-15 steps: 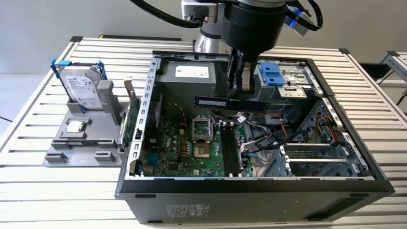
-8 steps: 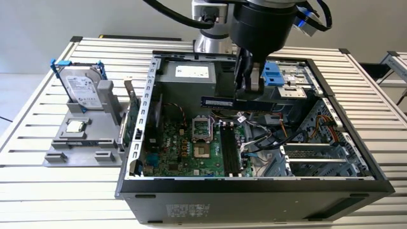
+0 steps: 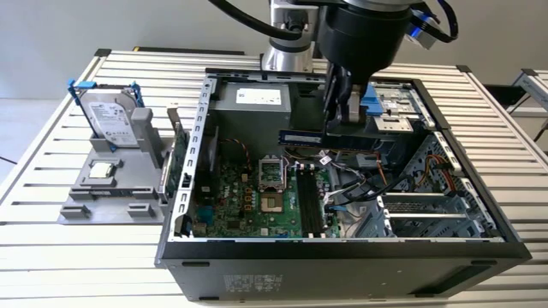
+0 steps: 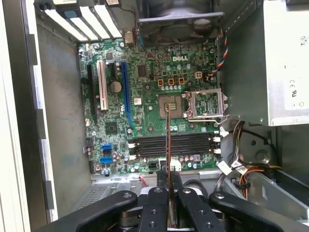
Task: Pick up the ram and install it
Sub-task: 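Insert the ram into the slot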
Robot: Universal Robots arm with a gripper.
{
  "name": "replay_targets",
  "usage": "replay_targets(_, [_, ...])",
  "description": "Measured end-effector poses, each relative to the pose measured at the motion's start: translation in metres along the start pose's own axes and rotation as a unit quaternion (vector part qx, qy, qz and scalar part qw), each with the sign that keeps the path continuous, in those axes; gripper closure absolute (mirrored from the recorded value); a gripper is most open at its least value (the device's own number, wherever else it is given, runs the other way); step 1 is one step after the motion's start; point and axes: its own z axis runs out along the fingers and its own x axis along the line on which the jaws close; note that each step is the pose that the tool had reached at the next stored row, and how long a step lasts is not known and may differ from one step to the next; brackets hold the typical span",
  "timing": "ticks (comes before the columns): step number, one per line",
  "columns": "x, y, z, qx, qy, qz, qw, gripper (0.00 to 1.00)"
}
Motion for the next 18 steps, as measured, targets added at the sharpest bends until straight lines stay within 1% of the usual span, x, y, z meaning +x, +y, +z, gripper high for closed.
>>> replay_targets(18, [-0.0021, -0.0199, 0.0000, 0.0000, 0.0000, -0.001, 1.0000, 1.00])
